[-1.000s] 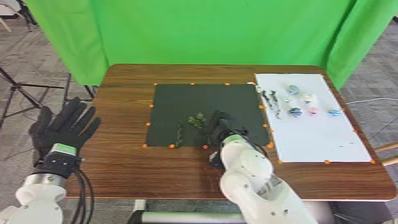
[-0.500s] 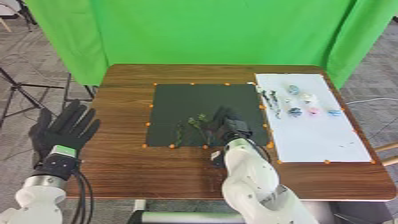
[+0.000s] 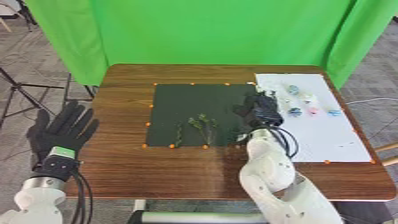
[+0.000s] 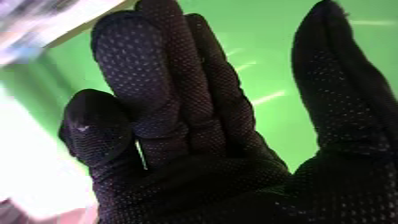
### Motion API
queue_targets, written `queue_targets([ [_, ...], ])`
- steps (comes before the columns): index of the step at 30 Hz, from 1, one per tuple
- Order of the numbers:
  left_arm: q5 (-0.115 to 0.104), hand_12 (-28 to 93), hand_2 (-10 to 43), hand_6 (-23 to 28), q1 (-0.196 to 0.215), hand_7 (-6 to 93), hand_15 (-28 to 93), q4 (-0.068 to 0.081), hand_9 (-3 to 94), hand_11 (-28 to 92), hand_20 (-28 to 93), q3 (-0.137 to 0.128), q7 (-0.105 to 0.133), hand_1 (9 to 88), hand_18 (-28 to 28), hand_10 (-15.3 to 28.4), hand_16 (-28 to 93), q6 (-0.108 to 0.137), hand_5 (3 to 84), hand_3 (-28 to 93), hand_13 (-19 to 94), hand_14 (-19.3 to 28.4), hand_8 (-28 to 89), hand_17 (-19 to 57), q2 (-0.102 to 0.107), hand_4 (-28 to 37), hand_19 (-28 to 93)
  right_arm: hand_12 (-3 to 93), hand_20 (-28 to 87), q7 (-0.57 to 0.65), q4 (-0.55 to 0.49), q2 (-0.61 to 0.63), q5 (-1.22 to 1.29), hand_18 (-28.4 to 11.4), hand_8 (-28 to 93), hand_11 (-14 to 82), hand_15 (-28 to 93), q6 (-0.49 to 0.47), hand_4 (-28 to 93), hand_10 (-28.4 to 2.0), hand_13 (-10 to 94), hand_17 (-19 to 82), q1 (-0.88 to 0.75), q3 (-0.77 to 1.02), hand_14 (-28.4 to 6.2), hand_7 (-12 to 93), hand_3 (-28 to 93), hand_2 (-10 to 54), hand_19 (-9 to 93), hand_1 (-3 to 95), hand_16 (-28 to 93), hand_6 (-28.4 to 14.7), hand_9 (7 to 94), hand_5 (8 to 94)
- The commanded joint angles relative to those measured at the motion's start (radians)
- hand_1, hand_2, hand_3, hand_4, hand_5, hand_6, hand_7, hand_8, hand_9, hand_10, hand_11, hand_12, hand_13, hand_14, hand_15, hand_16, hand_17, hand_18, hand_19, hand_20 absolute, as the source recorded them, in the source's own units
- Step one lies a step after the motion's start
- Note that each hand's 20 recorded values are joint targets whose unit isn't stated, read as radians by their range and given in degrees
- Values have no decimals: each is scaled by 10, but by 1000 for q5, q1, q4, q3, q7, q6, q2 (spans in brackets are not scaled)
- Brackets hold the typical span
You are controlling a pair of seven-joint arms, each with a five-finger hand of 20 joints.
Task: Arrange flowers
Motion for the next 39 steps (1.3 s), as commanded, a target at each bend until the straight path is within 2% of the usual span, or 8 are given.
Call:
queue_targets([
  [1, -5, 91, 131, 67, 10, 161, 369, -3, 328, 224, 88, -2, 36, 277, 132, 130, -100, -32, 395, 739, 234, 135, -103, -59, 6, -283, 370, 186, 450, 23, 117, 101, 48, -229, -80, 196, 567, -46, -211, -206, 746, 524, 93, 111, -126, 144, 691, -94, 932, 297, 293, -105, 705, 615],
  [3, -6, 91, 129, 67, 1, 161, 368, -4, 328, 222, 88, 7, 38, 276, 132, 129, -100, -19, 394, 740, 234, 135, -104, -59, 11, -283, 369, 175, 447, 22, 131, 116, 79, -232, -80, 176, 572, -71, -225, -214, 730, 516, 126, 99, -130, 126, 686, -95, 932, 290, 287, -115, 668, 596],
  [6, -4, 91, 129, 67, -3, 161, 367, -5, 328, 222, 88, 20, 29, 276, 132, 128, -100, -29, 394, 740, 235, 134, -104, -59, 9, -283, 369, 164, 443, -1, 178, 140, 47, -236, -78, 154, 580, -66, -250, -220, 714, 508, 188, 51, -136, 106, 676, -95, 932, 285, 277, -124, 629, 576],
  [15, 3, 91, 125, 66, -63, 159, 359, 13, 325, 218, 88, 64, 22, 274, 132, 127, -97, -37, 392, 739, 234, 132, -102, -59, 20, -283, 367, 156, 433, -31, 300, 114, 116, -244, -76, 130, 612, -266, -281, -227, 696, 483, 327, -38, -141, 73, 645, -95, 932, 284, 263, -141, 585, 565],
  [18, 9, 91, 125, 67, -81, 158, 357, 13, 317, 215, 89, 78, 17, 273, 133, 125, -97, -11, 391, 739, 229, 130, -102, -59, 21, -283, 366, 157, 433, -12, 332, 92, 128, -247, -75, 129, 621, -291, -282, -227, 691, 479, 336, -37, -142, 69, 633, -95, 932, 291, 258, -143, 586, 567],
  [28, 12, 90, 123, 69, -85, 153, 342, 16, 279, 212, 88, 73, -6, 274, 131, 122, -98, 9, 385, 740, 193, 119, -100, -59, 14, -283, 364, 156, 436, 5, 425, 60, 113, -247, -73, 130, 627, -378, -281, -229, 689, 479, 350, -66, -140, 64, 606, -95, 932, 330, 244, -146, 595, 572],
  [34, 15, 88, 123, 70, -89, 155, 337, 17, 272, 217, 89, 76, -15, 276, 131, 120, -95, 10, 384, 738, 186, 117, -99, -60, 12, -283, 363, 154, 448, 27, 455, 52, 122, -238, -74, 135, 620, -360, -282, -229, 707, 491, 334, -60, -125, 71, 589, -95, 932, 382, 240, -143, 623, 594],
  [39, 18, 87, 124, 70, -80, 156, 338, 16, 274, 222, 89, 66, -26, 277, 131, 121, -93, 6, 384, 736, 188, 118, -99, -60, 4, -283, 363, 153, 439, 37, 464, 42, 159, -224, -70, 150, 585, -334, -281, -204, 762, 509, 315, -48, -100, 145, 687, -95, 932, 430, 252, -103, 688, 614],
])
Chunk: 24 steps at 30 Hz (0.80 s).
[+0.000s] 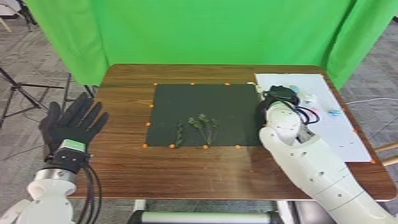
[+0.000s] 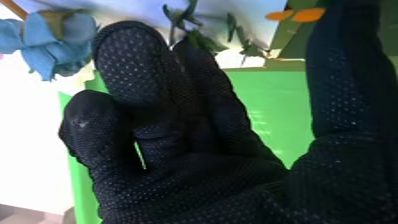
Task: Arrange flowers
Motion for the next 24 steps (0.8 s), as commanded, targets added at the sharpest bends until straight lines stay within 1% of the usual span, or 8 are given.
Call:
queue_targets([
  [1, 7, 87, 124, 70, 15, 157, 340, 0, 276, 224, 89, -13, -20, 277, 131, 122, -92, 0, 383, 737, 189, 119, -99, -60, -15, -283, 363, 155, 435, 26, 30, -17, 50, -221, -70, 157, 576, 31, -280, -198, 771, 513, -40, 10, -94, 177, 710, -95, 932, 449, 259, -95, 700, 622],
  [3, 7, 85, 124, 69, 14, 159, 342, 2, 277, 224, 89, -14, -29, 276, 131, 122, -92, -9, 384, 737, 192, 121, -99, -60, -22, -283, 363, 159, 427, 33, 44, -29, 51, -217, 77, 166, 559, 17, -282, -187, 787, 517, -46, 15, -85, 324, 682, -95, 932, 500, 275, -67, 719, 620],
  [6, 12, 86, 125, 70, 16, 161, 352, 3, 298, 228, 89, -13, -32, 276, 131, 125, -91, -22, 384, 735, 211, 128, -100, -60, -26, -283, 364, 166, 411, 47, 51, -37, 61, -212, 107, 179, 522, 8, -283, -170, 812, 523, -54, 17, -62, 561, 631, -95, 932, 568, 321, -37, 751, 583],
  [10, 14, 87, 124, 70, 16, 162, 357, 5, 303, 230, 89, -14, -36, 276, 131, 126, -94, -26, 385, 735, 216, 131, -101, -59, -28, -283, 365, 278, 408, 44, 51, -36, 61, -205, 164, 127, 472, 38, -283, -126, 848, 545, -70, 18, -34, 699, 660, -95, 932, 582, 398, -30, 808, 544],
  [12, 16, 88, 123, 71, 14, 164, 357, 6, 304, 232, 89, -14, -39, 276, 131, 126, -95, -24, 385, 737, 217, 131, -101, -60, -32, -283, 365, 354, 408, 44, 45, -34, 57, -202, 191, 109, 465, 67, -283, -101, 867, 555, -81, 22, -27, 735, 681, -95, 932, 587, 411, -30, 847, 552],
  [16, 19, 88, 121, 71, 20, 164, 358, 5, 304, 232, 89, -17, -43, 278, 132, 125, -96, -28, 385, 735, 218, 131, -101, -60, -38, -283, 366, 446, 410, 55, -28, -19, 88, -200, 200, 151, 472, 132, -282, -77, 898, 578, -118, 56, -28, 748, 726, -95, 932, 594, 406, -22, 883, 580],
  [22, 16, 88, 120, 71, 34, 164, 357, 1, 303, 230, 88, -23, -38, 279, 132, 126, -96, -26, 385, 734, 218, 131, -102, -60, -39, -283, 366, 485, 418, 90, -222, 7, 244, -196, 205, 179, 489, 238, -282, -70, 913, 601, -196, 140, -30, 742, 748, -95, 932, 593, 375, -27, 894, 586],
  [24, 12, 88, 120, 71, 45, 164, 357, -6, 303, 229, 88, -29, -19, 279, 132, 127, -96, -24, 385, 734, 218, 131, -102, -60, -29, -283, 366, 485, 419, 106, -283, -7, 290, -197, 205, 179, 490, 262, -282, -70, 915, 603, -221, 163, -30, 741, 750, -95, 932, 593, 374, -28, 895, 586],
])
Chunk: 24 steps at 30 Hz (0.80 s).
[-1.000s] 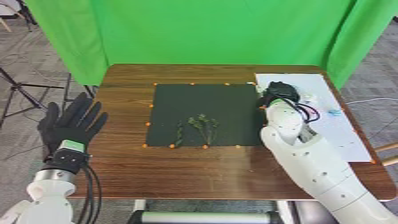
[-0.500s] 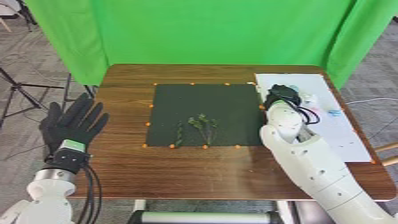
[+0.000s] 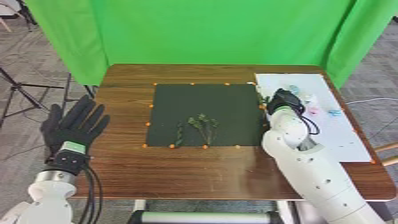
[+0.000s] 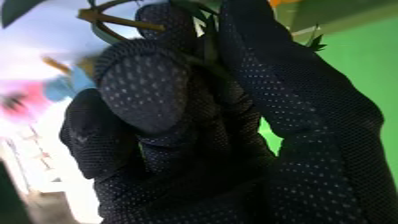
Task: Arrange flowers
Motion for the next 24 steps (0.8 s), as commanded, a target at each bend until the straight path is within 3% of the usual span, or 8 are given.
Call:
queue_targets([
  [1, 3, 88, 120, 71, 38, 164, 357, -11, 302, 229, 88, -23, 9, 279, 132, 126, -96, -10, 385, 734, 217, 131, -102, -60, -2, -283, 366, 486, 420, 60, -221, 1, 162, -197, 205, 180, 491, 85, -281, -71, 915, 605, -125, 67, -30, 741, 751, -95, 932, 593, 373, -29, 895, 587],
  [6, 3, 88, 120, 71, 44, 165, 356, -14, 302, 229, 88, -28, 11, 280, 132, 126, -96, -5, 385, 733, 216, 132, -102, -60, 4, -283, 366, 485, 423, 72, -308, -62, 153, -200, 205, 180, 492, 124, -277, -73, 917, 611, -172, 56, -31, 735, 756, -95, 932, 593, 370, -33, 898, 592],
  [11, -16, 88, 120, 71, 38, 164, 355, -10, 302, 229, 88, -9, 27, 279, 132, 127, -95, 2, 385, 734, 216, 132, -102, -61, 44, -283, 366, 483, 427, 71, -317, -140, 141, -201, 206, 179, 494, 138, -273, -74, 920, 615, -190, -2, -32, 734, 755, -95, 932, 593, 367, -33, 901, 594],
  [15, 11, 89, 120, 71, 20, 164, 354, -7, 301, 229, 88, -9, -17, 280, 132, 128, -95, 1, 385, 733, 215, 131, -102, -60, 29, -283, 366, 483, 428, 89, -314, -179, 142, -201, 207, 180, 494, 159, -271, -73, 924, 621, -205, -28, -30, 733, 754, -95, 932, 593, 366, -32, 903, 594],
  [19, -22, 89, 120, 71, 13, 165, 354, -2, 301, 229, 88, 5, 3, 280, 132, 128, -95, 2, 385, 732, 214, 132, -102, -61, 47, -283, 366, 486, 428, 125, -286, -211, 198, -198, 204, 184, 494, 177, -260, -76, 928, 628, -215, -21, -30, 733, 746, -95, 932, 582, 365, -27, 904, 589],
  [21, -10, 89, 120, 71, 2, 165, 354, 3, 300, 229, 88, 9, -12, 280, 132, 128, -95, 0, 384, 733, 214, 132, -102, -61, 43, -283, 365, 485, 426, 129, -256, -220, 148, -196, 199, 185, 494, 226, -253, -78, 929, 633, -220, -27, -31, 736, 739, -95, 932, 581, 366, -26, 904, 585],
  [22, 17, 89, 120, 71, 1, 165, 354, 1, 300, 229, 88, -5, -45, 279, 132, 128, -95, 1, 385, 733, 213, 132, -102, -61, 12, -283, 365, 485, 427, 132, -247, -222, 138, -195, 198, 186, 493, 238, -252, -79, 929, 635, -222, -28, -30, 736, 739, -95, 932, 580, 366, -26, 904, 584],
  [24, -1, 89, 120, 71, 8, 165, 354, 0, 300, 228, 88, -4, -26, 279, 132, 129, -95, 0, 385, 733, 213, 132, -102, -60, 27, -283, 365, 483, 427, 131, -243, -223, 130, -193, 196, 186, 493, 242, -250, -79, 929, 638, -228, -26, -30, 737, 738, -95, 932, 580, 366, -27, 904, 583],
])
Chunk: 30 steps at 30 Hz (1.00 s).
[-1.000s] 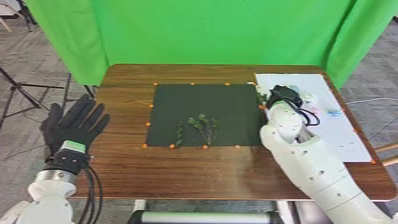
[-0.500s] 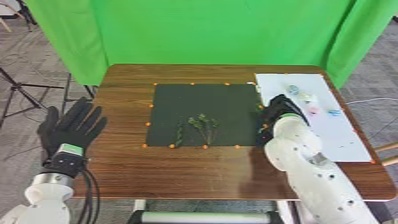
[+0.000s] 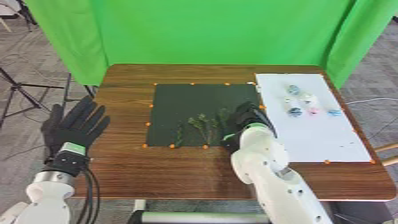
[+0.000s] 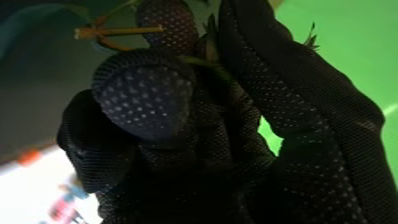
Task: Arrange flowers
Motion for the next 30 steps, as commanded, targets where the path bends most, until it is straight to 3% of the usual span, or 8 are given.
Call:
queue_targets([
  [1, 4, 89, 119, 71, -7, 165, 353, 3, 300, 228, 88, -5, -29, 279, 132, 128, -95, 2, 385, 733, 213, 132, -102, -60, -13, -283, 365, 480, 427, 33, 57, -24, -57, -193, 195, 185, 493, 85, -249, -81, 929, 638, -33, -10, -31, 737, 740, -95, 932, 580, 366, -28, 904, 582],
  [8, -3, 89, 118, 71, 1, 164, 353, 3, 300, 229, 88, -10, -17, 281, 132, 128, -94, 0, 385, 734, 212, 132, -102, -60, -15, -283, 365, 419, 439, 10, 49, -4, -72, -193, 153, 178, 495, 83, -252, -111, 906, 621, -46, 0, -49, 684, 725, -95, 932, 522, 360, -52, 859, 558],
  [15, -6, 90, 107, 71, 15, 165, 354, -2, 299, 229, 87, -21, 1, 287, 132, 127, -94, -2, 384, 736, 212, 131, -101, -60, -14, -283, 364, 254, 446, -11, 17, 18, -88, -195, 85, 298, 541, 55, -244, -180, 865, 602, -64, 2, -67, 581, 750, -95, 932, 451, 330, -98, 752, 513],
  [18, -8, 90, 102, 71, 17, 165, 353, -3, 298, 230, 87, -21, 10, 289, 132, 126, -94, -6, 383, 737, 211, 129, -101, -60, -13, -283, 364, 207, 440, -22, 4, 27, -105, -197, -123, 278, 546, 54, -238, -197, 851, 594, -69, -2, -74, 549, 770, -95, 932, 416, 317, -106, 727, 524],
  [20, -12, 90, 100, 71, 16, 166, 352, -3, 297, 229, 87, -19, 13, 290, 132, 127, -94, -7, 383, 737, 210, 129, -101, -60, -11, -283, 363, 190, 434, -31, -7, 36, -120, -198, -186, 246, 547, 53, -238, -207, 844, 590, -75, -5, -79, 513, 772, -95, 932, 406, 310, -105, 703, 530],
  [23, -16, 90, 97, 71, 24, 165, 349, -8, 295, 228, 88, -19, 27, 291, 131, 127, -94, 3, 380, 737, 208, 127, -101, -59, -9, -283, 362, 179, 429, -44, -21, 44, -143, -198, -178, 222, 545, 51, -237, -215, 839, 588, -82, -8, -83, 469, 768, -95, 932, 397, 302, -107, 686, 537],
  [28, -15, 90, 93, 68, 24, 171, 347, -8, 280, 227, 88, -22, 21, 292, 132, 127, -92, 9, 362, 738, 205, 127, -102, -60, -18, -283, 362, 167, 423, -48, -26, 51, -187, -200, -151, 194, 543, 38, -235, -227, 831, 587, -85, -3, -87, 415, 758, -95, 932, 385, 291, -114, 657, 538],
  [30, -19, 90, 92, 68, 30, 173, 346, -10, 277, 227, 88, -24, 32, 293, 132, 128, -92, 7, 360, 737, 204, 127, -104, -59, -15, -283, 361, 161, 417, -52, -28, 57, -207, -200, -138, 179, 544, 37, -232, -235, 831, 588, -84, -2, -88, 398, 757, -95, 932, 378, 283, -117, 646, 534],
])
